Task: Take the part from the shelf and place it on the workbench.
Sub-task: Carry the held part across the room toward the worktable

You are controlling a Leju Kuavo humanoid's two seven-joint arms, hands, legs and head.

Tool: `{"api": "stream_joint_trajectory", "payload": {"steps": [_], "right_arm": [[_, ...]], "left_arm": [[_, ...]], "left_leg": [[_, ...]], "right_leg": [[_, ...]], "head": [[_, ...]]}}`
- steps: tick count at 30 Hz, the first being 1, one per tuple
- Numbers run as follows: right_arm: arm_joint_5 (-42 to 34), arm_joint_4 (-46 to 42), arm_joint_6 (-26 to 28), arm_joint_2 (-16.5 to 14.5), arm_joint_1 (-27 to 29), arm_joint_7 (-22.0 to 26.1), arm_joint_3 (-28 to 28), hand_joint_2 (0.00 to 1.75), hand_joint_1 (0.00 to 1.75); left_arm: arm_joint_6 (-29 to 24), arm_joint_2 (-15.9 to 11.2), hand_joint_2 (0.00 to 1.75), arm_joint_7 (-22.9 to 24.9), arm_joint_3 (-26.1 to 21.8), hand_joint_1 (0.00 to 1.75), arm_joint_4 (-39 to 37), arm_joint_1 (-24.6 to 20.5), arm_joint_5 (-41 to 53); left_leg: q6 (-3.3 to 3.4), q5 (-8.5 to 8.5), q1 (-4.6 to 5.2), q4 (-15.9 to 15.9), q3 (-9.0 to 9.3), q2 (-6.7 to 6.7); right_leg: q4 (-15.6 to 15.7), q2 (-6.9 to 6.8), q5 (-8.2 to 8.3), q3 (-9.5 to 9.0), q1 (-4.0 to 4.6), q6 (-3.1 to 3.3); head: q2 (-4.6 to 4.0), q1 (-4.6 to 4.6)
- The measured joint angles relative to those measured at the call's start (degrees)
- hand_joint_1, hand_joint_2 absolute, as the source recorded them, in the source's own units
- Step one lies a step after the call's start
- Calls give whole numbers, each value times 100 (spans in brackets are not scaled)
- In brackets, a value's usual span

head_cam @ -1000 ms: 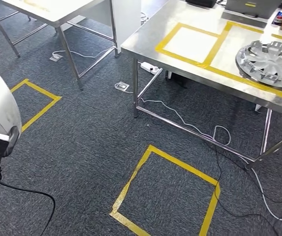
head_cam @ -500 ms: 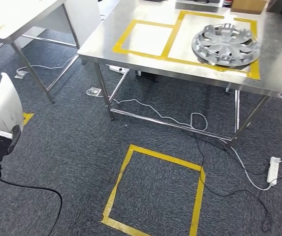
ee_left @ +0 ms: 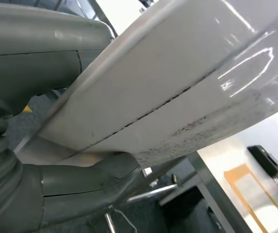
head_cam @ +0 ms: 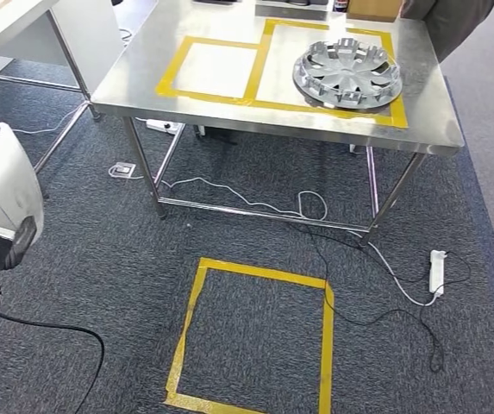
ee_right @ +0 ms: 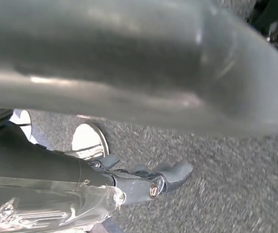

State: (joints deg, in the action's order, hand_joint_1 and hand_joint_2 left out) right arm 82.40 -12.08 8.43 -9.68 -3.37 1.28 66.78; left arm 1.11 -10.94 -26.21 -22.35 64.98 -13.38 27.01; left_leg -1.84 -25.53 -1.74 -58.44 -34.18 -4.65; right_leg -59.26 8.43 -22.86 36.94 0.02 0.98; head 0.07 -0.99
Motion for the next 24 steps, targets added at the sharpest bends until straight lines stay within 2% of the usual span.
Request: {"api": "stream_joint_trajectory", "payload": {"steps": [3, 7, 8, 10, 11, 12, 14, 16, 17, 18, 19, 20, 21, 22, 23, 24], "right_arm": [[2, 2, -93, 0, -11, -73, -11, 0, 0], [11, 2, -140, 0, -15, -112, -14, 0, 0], [21, 3, -161, -3, -16, -136, -14, 0, 0], [54, 6, -242, -4, -16, -187, -19, 0, 0], [67, 8, -289, -6, -17, -186, -25, 0, 0], [75, 9, -332, -4, -25, -165, -36, 0, 0], [28, 10, -369, -8, -49, -68, -58, 0, 0], [-53, 11, -371, -19, -52, 14, -68, 0, 0], [-78, 13, -370, -24, -39, 33, -68, 0, 0], [-85, 15, -370, -29, -20, 38, -67, 0, 0], [-87, 17, -371, -31, -1, 39, -67, 0, 0], [-92, 22, -371, -39, 16, 40, -66, 0, 0], [-100, 31, -372, -54, 24, 42, -66, 0, 0], [-107, 40, -373, -69, 28, 45, -66, 0, 0], [-113, 49, -373, -81, 28, 48, -66, 0, 0], [-116, 54, -371, -85, 23, 52, -66, 0, 0]], "left_arm": [[189, -56, 175, 24, 6, 175, 0, -7, -114], [222, -108, 175, 35, 6, 175, 0, -22, -123], [223, -117, 175, 42, 8, 175, 0, -32, -116], [210, -131, 175, 65, 37, 175, -1, -69, -70], [199, -145, 175, 72, 56, 175, -3, -91, -44], [190, -161, 175, 67, 75, 175, -6, -111, -24], [197, -203, 175, -21, 87, 175, -10, -129, -71], [247, -226, 175, -176, 85, 175, 1, -88, -207], [277, -230, 175, -236, 83, 175, 10, -48, -264], [297, -231, 175, -268, 82, 175, 19, -6, -291], [307, -231, 175, -279, 82, 175, 25, 27, -292], [307, -234, 175, -280, 82, 175, 28, 45, -284], [302, -244, 175, -283, 82, 175, 32, 57, -275], [297, -258, 175, -288, 82, 175, 39, 59, -268], [292, -268, 175, -297, 84, 175, 46, 60, -264], [285, -273, 175, -306, 86, 175, 51, 62, -259]], "left_leg": [[34, 5, 19, -1, 0, -1], [48, 1, 30, -5, -1, -2], [82, -8, 42, 13, 0, 1], [194, -36, 46, 109, 71, 26], [257, -45, 41, 177, 143, 51], [288, -46, 28, 233, 225, 88], [290, -46, 19, 283, 340, 182], [234, -87, -1, 287, 397, 273], [185, -121, -24, 287, 426, 309], [123, -161, -58, 286, 462, 333], [46, -210, -101, 276, 502, 347], [-44, -267, -131, 252, 537, 358], [-137, -340, -166, 213, 561, 363], [-223, -414, -190, 186, 581, 368], [-291, -478, -214, 174, 619, 371], [-344, -504, -249, 177, 664, 374]], "right_leg": [[31, -15, 19, -17, -11, -57], [66, -24, 17, -31, -39, -298], [57, -23, 41, -34, -41, -361], [11, -60, 113, -20, -33, -430], [-54, -164, 125, 6, -15, -453], [-193, -313, 73, 81, -2, -439], [-767, -618, -183, 406, -6, -438], [-1395, -730, -410, 811, -84, -465], [-1493, -754, -406, 907, -139, -491], [-1367, -775, -298, 880, -203, -527], [-1055, -796, -122, 747, -279, -585], [-686, -808, 41, 581, -367, -673], [-403, -809, 76, 451, -422, -713], [-248, -805, 63, 360, -447, -713], [-223, -793, -9, 327, -445, -671], [-268, -781, -98, 311, -407, -577]], "head": [[0, -2], [0, -3], [0, -4], [1, -7], [1, 9], [1, 44], [0, 109], [0, 123], [0, 125], [0, 125], [0, 126], [0, 135], [0, 149], [0, 144], [0, 137], [0, 120]]}}
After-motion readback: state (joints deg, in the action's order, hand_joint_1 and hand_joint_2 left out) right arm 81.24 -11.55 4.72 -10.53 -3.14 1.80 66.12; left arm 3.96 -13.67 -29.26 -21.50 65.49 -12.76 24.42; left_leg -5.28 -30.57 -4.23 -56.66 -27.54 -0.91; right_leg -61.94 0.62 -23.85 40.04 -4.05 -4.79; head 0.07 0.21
